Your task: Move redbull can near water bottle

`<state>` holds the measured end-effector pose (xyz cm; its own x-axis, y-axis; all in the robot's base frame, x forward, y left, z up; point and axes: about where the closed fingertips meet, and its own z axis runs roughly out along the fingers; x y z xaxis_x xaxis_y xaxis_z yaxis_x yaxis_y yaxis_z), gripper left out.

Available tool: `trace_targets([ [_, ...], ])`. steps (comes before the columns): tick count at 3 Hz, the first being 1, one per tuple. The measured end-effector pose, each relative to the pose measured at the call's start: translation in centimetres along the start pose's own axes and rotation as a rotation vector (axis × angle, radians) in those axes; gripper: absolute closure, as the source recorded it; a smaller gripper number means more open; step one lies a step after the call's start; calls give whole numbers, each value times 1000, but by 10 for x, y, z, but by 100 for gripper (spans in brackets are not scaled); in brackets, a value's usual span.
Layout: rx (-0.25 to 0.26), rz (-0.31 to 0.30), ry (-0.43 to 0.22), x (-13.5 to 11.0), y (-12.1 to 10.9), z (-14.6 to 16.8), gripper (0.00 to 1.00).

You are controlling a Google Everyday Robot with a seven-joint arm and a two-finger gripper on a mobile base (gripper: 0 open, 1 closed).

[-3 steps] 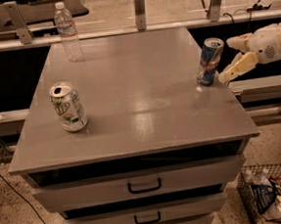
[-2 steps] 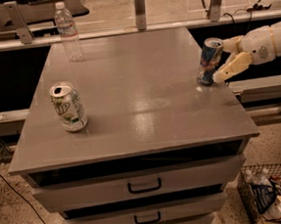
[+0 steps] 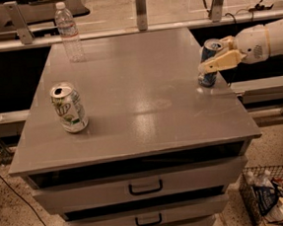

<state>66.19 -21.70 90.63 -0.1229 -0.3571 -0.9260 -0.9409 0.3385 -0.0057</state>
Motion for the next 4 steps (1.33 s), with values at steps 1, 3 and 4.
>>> trace_targets([
  [1, 21, -54, -50, -18, -6, -5, 63],
  [3, 72, -121, -122, -63, -14, -26, 100],
  [4, 68, -129, -152, -71, -18, -6, 100],
])
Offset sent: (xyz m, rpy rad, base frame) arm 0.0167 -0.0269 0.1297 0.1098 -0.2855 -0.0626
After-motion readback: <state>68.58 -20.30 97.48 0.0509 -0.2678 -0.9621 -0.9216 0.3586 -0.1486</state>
